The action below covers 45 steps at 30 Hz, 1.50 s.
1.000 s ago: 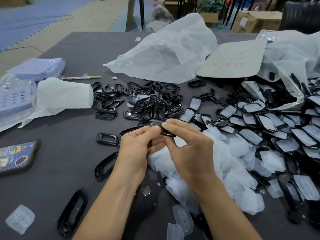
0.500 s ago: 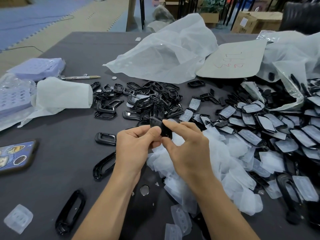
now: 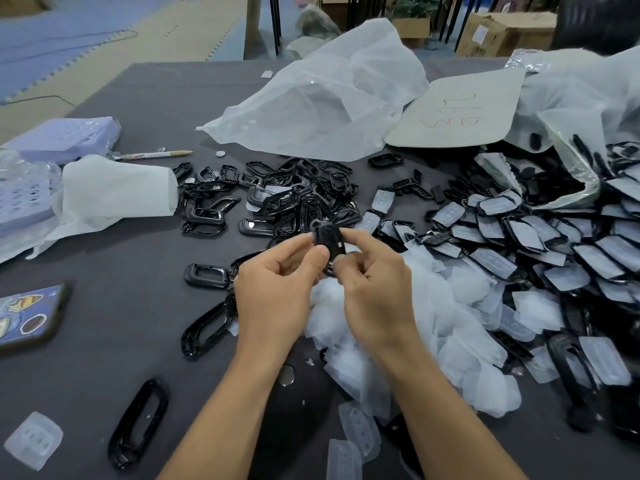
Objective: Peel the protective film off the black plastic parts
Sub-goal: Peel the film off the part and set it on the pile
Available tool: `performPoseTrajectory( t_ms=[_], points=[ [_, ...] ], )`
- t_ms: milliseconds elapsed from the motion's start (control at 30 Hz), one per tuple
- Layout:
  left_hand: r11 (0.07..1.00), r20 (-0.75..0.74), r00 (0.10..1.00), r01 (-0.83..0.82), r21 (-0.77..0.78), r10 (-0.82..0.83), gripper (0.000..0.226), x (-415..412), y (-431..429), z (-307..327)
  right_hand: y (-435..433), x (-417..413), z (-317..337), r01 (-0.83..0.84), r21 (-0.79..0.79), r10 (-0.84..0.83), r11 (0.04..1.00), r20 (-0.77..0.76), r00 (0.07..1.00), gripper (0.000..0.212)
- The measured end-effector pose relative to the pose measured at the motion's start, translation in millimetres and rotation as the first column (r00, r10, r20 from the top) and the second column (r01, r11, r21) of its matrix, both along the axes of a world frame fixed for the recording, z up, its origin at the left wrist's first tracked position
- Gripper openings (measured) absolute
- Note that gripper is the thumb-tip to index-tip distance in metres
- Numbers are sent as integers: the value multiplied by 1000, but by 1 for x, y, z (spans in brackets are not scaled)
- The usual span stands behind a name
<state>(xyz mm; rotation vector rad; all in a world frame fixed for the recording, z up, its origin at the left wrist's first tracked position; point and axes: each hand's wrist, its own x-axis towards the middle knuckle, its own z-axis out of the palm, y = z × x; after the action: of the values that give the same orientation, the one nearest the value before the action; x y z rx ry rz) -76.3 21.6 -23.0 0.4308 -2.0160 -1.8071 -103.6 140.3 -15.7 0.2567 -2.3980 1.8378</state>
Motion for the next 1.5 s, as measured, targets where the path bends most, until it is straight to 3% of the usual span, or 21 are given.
performPoseTrajectory(
  t_ms=[100,200,233,300,367,400,467,533,633,700,900,1133,1267,1400,1500],
  points=[
    [1000,7,1000,27,14,-27,16,-3,1,-1,-5,6,3,-85,36,84,996,35,996,41],
    [997,-12,998,-59,49,59,14,-5,-3,-4,0,5,6,-11,272,26,962,-51,998,19],
    [995,-14,997,-76,63,77,15,-5,-5,-5,5,3,9,21,403,12,915,-78,997,14],
    [994,-19,996,-83,75,84,17,-5,-5,-4,14,-1,16,-16,691,81,723,-62,995,21],
    [996,-18,998,-65,54,66,21,-4,-5,-6,18,0,21,-116,834,163,539,32,986,28],
    [998,-19,998,-55,40,55,22,-3,-5,-6,18,2,20,-137,849,185,511,47,982,26],
    [999,-20,999,-39,25,40,22,-3,-4,-7,15,5,17,-114,827,203,551,0,979,17],
    [999,-23,999,-26,29,26,24,-3,-3,-7,14,8,11,-57,740,160,670,-69,985,11],
    [1000,-14,1000,-16,24,16,24,-3,-3,-5,19,7,3,14,501,44,865,-104,994,10],
    [1000,5,1000,-7,23,7,20,-1,-3,-4,21,7,1,34,361,5,932,-106,994,7],
    [995,-14,995,98,-35,-99,21,3,3,2,20,5,3,88,201,-66,976,-114,991,10],
    [958,11,980,191,212,-197,27,4,1,10,19,6,7,114,-144,-111,983,34,993,18],
    [954,7,981,189,231,-196,33,5,3,11,16,8,9,68,-325,-37,943,100,994,20],
    [964,-14,992,121,238,-122,28,3,2,10,15,7,9,-18,-275,41,961,76,996,13],
    [961,-22,996,89,263,-86,33,2,-2,9,16,7,6,-14,-6,13,1000,-90,996,15]
  ],
)
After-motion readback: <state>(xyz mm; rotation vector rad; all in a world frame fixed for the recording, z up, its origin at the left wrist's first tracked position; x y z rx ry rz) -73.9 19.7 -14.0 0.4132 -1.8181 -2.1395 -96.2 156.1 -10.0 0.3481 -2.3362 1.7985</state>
